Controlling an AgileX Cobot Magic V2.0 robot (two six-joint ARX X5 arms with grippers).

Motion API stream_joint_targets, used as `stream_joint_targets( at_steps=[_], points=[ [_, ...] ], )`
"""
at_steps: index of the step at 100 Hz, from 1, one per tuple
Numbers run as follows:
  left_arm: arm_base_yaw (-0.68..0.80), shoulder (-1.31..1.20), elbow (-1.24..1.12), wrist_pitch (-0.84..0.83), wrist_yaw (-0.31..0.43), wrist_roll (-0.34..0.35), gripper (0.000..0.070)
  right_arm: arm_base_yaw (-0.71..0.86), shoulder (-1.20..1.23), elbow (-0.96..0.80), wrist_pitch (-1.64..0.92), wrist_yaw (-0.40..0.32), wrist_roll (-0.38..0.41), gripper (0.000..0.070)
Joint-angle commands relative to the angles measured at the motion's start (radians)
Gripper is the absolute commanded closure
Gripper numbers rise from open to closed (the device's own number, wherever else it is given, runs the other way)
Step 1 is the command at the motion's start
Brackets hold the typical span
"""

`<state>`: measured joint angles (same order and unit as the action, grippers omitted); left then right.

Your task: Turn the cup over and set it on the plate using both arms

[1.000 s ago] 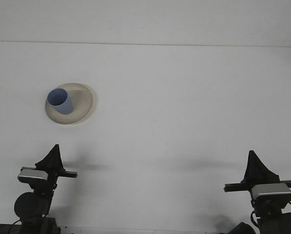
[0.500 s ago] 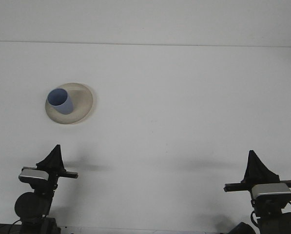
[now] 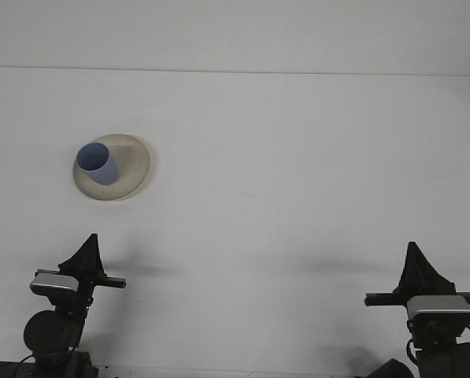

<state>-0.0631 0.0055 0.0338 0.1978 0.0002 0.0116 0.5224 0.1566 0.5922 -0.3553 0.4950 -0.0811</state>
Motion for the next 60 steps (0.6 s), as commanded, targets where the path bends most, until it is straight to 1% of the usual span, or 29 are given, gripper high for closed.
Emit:
stream_joint_targets(
  at_steps=[1, 4, 6, 18, 19, 24, 29, 33, 36, 44, 47, 55, 60],
  points=[
    [-0.001, -0.001, -0.02, 0.013, -0.004, -0.004, 0.0687, -0.092, -0.002, -0.035, 0.011, -0.019, -0.042, 0.07],
    [-0.001, -0.001, -0.02, 0.013, -0.004, -0.004, 0.0687, -0.135, -0.006, -0.055, 0.015, -0.048, -0.051, 0.07],
    [-0.001, -0.001, -0.02, 0.013, -0.004, -0.004, 0.0687, -0.172, -0.01, -0.072, 0.017, -0.08, -0.058, 0.07],
    [-0.001, -0.001, -0.02, 0.013, -0.004, -0.004, 0.0687, -0.396, -0.04, -0.212, 0.096, -0.361, -0.091, 0.07],
    [-0.001, -0.001, -0.02, 0.013, -0.004, -0.004, 0.0687, -0.405, -0.042, -0.219, 0.102, -0.373, -0.093, 0.07],
    [-0.001, -0.001, -0.02, 0.013, -0.004, -0.004, 0.0687, -0.48, -0.06, -0.291, 0.162, -0.478, -0.117, 0.07],
    [-0.001, -0.001, -0.02, 0.013, -0.004, -0.004, 0.0687, -0.531, -0.077, -0.351, 0.204, -0.547, -0.134, 0.07],
    [-0.001, -0.001, -0.02, 0.013, -0.004, -0.004, 0.0687, -0.56, -0.093, -0.393, 0.224, -0.579, -0.148, 0.07],
    [-0.001, -0.001, -0.02, 0.013, -0.004, -0.004, 0.0687, -0.572, -0.105, -0.416, 0.232, -0.586, -0.159, 0.07],
    [-0.001, -0.001, -0.02, 0.013, -0.004, -0.004, 0.0687, -0.59, -0.145, -0.486, 0.253, -0.584, -0.192, 0.07],
    [-0.001, -0.001, -0.02, 0.013, -0.004, -0.004, 0.0687, -0.592, -0.161, -0.516, 0.269, -0.573, -0.201, 0.07],
    [-0.001, -0.001, -0.02, 0.012, -0.004, -0.004, 0.0687, -0.596, -0.156, -0.578, 0.325, -0.571, -0.201, 0.07],
    [-0.001, -0.001, -0.02, 0.013, -0.004, -0.004, 0.0687, -0.596, -0.156, -0.579, 0.287, -0.574, -0.201, 0.07]
  ],
)
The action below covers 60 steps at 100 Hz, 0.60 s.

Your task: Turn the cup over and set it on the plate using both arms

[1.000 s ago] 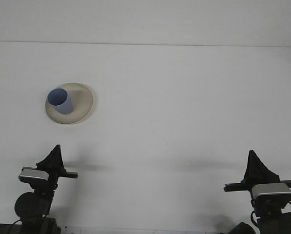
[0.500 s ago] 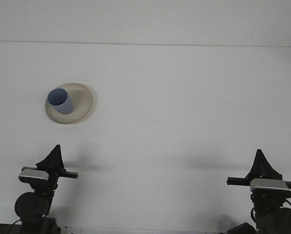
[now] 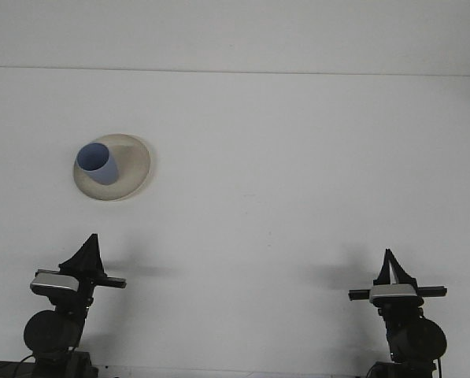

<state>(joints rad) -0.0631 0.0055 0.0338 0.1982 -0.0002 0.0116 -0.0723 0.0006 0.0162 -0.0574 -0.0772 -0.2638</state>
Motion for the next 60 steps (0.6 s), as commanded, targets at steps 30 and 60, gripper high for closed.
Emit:
stream_joint_targets(
  at_steps=[30, 60],
  points=[
    [-0.001, -0.001, -0.019, 0.013, -0.004, -0.004, 0.0687, 0.0, 0.0, -0.003, 0.029, -0.002, -0.026, 0.07],
    [-0.001, -0.001, -0.019, 0.012, -0.004, -0.004, 0.0687, 0.0, 0.0, -0.003, 0.029, -0.001, -0.025, 0.07]
  ],
)
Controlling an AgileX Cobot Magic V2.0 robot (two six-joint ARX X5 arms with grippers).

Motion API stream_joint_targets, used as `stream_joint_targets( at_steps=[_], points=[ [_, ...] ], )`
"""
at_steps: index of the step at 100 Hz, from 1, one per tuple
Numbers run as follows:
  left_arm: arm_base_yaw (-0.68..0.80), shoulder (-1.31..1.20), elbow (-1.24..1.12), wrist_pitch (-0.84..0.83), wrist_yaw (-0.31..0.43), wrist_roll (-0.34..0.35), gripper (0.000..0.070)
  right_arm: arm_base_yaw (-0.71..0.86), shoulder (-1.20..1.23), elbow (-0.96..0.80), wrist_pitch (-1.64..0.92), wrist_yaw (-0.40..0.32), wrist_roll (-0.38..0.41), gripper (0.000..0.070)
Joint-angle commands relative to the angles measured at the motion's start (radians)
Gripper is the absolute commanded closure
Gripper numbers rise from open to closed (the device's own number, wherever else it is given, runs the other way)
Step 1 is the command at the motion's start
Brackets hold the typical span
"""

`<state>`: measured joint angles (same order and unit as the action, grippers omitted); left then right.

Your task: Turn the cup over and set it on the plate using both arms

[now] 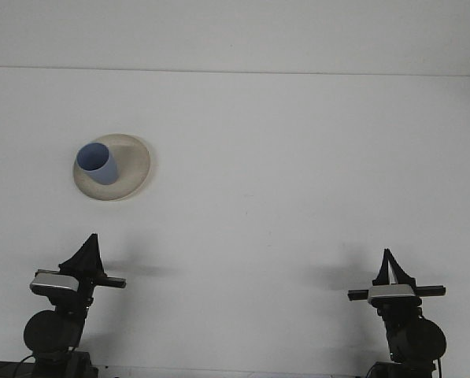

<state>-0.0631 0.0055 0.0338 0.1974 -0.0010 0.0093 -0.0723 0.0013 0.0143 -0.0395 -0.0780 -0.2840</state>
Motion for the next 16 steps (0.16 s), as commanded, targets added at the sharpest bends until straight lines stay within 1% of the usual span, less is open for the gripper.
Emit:
stream_joint_targets(
  at_steps=[1, 16],
  points=[
    [-0.001, -0.001, -0.019, 0.013, -0.003, -0.002, 0.0687, 0.0, 0.0, -0.002, 0.011, 0.0, -0.005, 0.07],
    [-0.001, -0.001, -0.019, 0.013, -0.003, -0.002, 0.0687, 0.0, 0.0, -0.002, 0.011, 0.0, -0.005, 0.07]
  ],
)
